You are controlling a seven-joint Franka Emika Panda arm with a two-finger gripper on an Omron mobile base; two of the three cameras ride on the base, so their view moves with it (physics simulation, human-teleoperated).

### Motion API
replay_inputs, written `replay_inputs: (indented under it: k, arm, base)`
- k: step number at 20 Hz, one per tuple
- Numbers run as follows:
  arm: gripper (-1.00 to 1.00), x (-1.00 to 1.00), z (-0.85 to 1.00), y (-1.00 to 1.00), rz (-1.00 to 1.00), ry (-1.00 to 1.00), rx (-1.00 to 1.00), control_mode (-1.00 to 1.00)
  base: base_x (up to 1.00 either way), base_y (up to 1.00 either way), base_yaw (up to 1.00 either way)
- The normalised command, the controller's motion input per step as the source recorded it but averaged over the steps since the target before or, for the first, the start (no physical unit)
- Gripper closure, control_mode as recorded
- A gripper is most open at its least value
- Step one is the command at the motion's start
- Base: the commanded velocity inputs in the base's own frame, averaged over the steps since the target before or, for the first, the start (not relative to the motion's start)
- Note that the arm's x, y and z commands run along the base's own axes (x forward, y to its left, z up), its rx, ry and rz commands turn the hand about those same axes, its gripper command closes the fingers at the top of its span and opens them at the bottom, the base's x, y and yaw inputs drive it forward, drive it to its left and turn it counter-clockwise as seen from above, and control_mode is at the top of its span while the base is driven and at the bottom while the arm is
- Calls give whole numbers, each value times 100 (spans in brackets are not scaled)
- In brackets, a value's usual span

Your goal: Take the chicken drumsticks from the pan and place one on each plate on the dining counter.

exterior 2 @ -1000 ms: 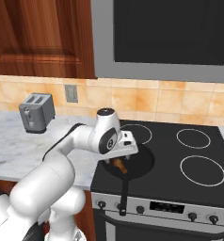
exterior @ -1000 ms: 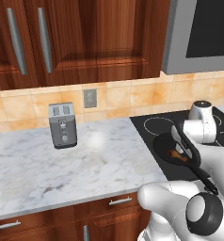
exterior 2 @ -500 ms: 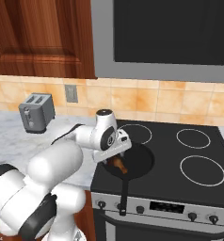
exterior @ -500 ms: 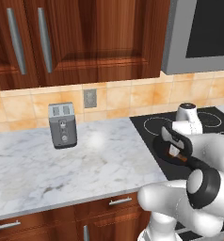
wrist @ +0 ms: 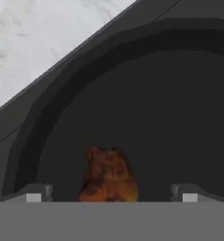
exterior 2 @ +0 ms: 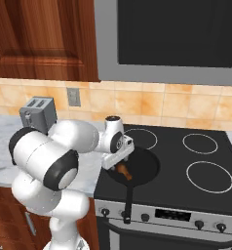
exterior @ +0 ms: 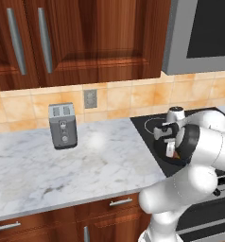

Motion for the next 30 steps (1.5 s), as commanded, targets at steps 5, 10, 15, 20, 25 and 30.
replay_inputs:
  k: [5,10,15,20,25,30]
  arm:
    - [-100,14,-43,-16,19,3,0,-100]
    - [-100,0,-37,-37,11,0,0,-100]
    - [-100,-10,-57,-35,3,1,0,-100]
    - [100,-51,-79,-39,-7,-8,0,-100]
    - [100,-61,-47,-34,-7,-18,1,-100]
    - [100,-76,63,-3,-1,-26,7,-100]
  base:
    - [0,0,0]
    - [0,0,0]
    - [0,0,0]
    - [0,0,0]
    - [0,0,0]
    - [0,0,0]
